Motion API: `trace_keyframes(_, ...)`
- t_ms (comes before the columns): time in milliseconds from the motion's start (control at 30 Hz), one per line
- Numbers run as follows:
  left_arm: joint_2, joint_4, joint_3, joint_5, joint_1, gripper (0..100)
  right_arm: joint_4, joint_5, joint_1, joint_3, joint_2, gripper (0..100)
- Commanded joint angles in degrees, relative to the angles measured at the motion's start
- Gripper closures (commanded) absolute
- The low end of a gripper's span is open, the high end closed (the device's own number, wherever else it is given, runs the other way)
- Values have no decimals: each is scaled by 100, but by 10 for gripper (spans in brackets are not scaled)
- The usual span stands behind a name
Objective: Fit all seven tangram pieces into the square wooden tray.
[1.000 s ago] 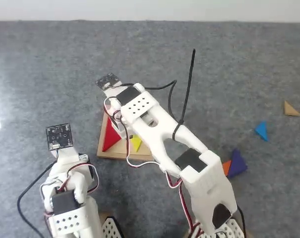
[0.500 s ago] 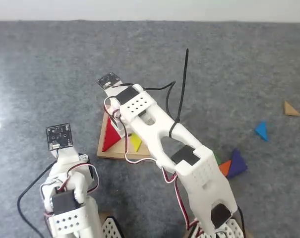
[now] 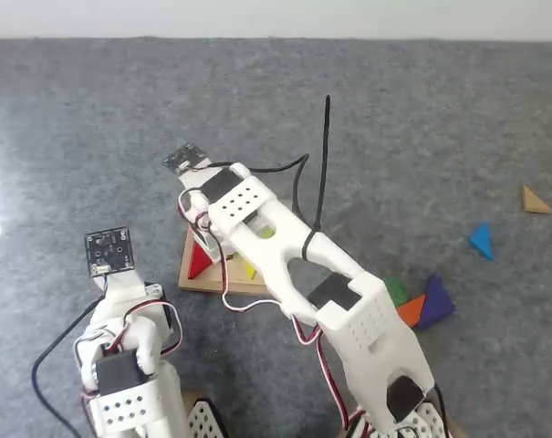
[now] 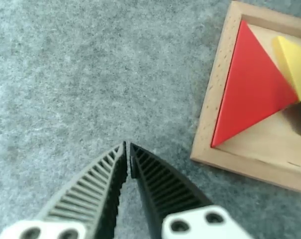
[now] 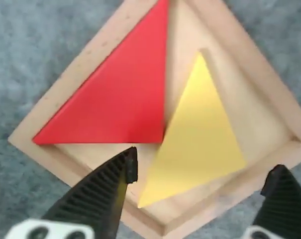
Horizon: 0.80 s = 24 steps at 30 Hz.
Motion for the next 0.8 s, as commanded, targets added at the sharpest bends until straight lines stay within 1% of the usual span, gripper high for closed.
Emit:
trace_keyframes(0,-97,44,-40,-26,-9,987,13,62,84,-308,-66,607)
trace_keyframes(200,-97,44,-40,-26,-9,987,4,62,268,-316,163,608)
trace_keyframes(367,-97,44,-40,-26,-9,987,-57,53,198,-457,488,608)
trace_keyframes(600,-97,44,-40,-26,-9,987,224,114,119,-1011,690,608)
trace_keyframes(700,-97,44,-40,-26,-9,987,295,220,84,-1090,813,608)
trace_keyframes(767,-97,44,-40,-26,-9,987,295,158,84,-1099,884,608)
